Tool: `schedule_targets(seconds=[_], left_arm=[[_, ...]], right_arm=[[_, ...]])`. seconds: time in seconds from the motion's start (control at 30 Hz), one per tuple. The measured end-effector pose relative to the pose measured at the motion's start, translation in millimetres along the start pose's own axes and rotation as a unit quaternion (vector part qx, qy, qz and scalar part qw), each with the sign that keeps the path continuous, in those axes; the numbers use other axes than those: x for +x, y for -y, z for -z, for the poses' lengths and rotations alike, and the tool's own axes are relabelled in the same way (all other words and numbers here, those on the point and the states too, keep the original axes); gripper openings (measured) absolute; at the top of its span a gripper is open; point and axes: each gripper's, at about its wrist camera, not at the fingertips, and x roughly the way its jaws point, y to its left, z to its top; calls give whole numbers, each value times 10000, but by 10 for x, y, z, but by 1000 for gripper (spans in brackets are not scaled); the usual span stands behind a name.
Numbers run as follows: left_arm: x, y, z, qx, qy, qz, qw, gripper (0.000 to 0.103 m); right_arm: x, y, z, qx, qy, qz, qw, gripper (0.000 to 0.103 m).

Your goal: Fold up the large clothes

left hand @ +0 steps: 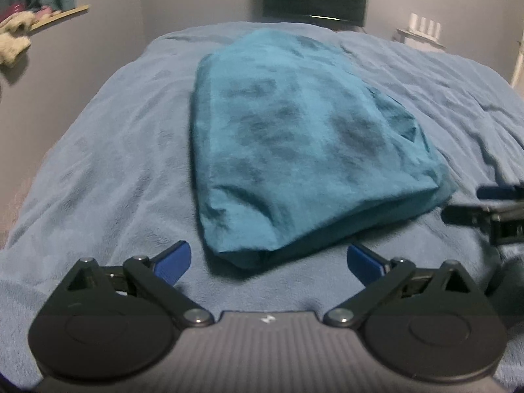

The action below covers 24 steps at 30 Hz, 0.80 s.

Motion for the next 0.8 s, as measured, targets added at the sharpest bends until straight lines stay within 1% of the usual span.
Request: schedule_targets(seconds=[0.07, 0.17, 0.5, 0.8], left_arm=[[2, -16, -2, -66, 42, -139, 9999, 102], [-1, -37, -3, -131, 111, -159, 9997, 102], [126, -3, 14, -60, 29, 97, 9999, 102], [172, -7, 13, -61, -48, 96, 9999, 102]], right_arm=[[4, -6, 11, -28, 8, 2, 10000, 102], [-17, -45, 27, -111, 63, 4, 9999, 102], [91, -141, 24, -517, 50, 66, 9986, 102], [143, -117, 27, -469, -59, 75, 9989, 102]])
